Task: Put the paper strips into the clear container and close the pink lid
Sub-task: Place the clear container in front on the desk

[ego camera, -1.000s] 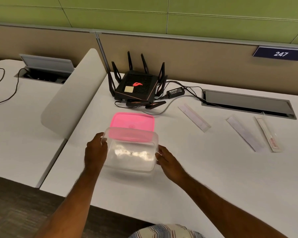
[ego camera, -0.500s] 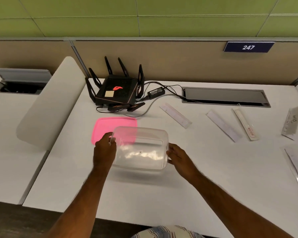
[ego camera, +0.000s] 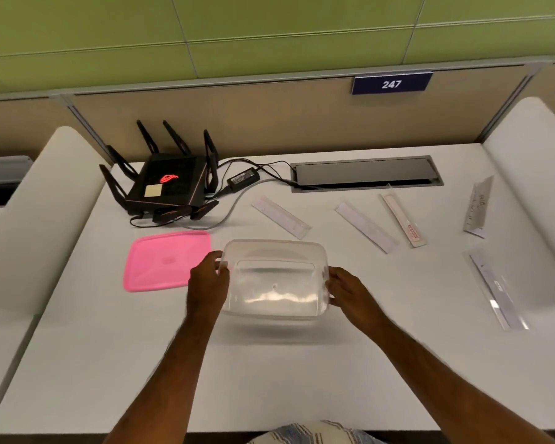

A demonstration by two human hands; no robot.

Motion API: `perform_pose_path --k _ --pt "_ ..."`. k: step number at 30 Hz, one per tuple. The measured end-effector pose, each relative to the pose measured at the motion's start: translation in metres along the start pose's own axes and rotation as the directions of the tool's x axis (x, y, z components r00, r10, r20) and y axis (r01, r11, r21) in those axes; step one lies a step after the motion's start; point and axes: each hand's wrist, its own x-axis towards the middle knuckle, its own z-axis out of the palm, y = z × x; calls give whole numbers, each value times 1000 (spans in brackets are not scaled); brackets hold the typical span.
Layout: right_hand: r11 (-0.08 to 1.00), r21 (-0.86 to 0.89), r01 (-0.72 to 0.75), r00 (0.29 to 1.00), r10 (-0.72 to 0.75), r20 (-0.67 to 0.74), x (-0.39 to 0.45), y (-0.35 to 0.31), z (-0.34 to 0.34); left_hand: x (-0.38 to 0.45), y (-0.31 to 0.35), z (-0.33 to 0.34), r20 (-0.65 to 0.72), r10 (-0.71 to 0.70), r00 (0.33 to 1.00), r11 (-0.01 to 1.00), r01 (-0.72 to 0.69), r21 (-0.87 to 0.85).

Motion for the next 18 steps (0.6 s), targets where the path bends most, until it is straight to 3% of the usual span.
perform_pose_path --k 18 --pt "984 -160 -82 996 74 -53 -32 28 -114 -53 41 80 169 -125 978 988 138 -66"
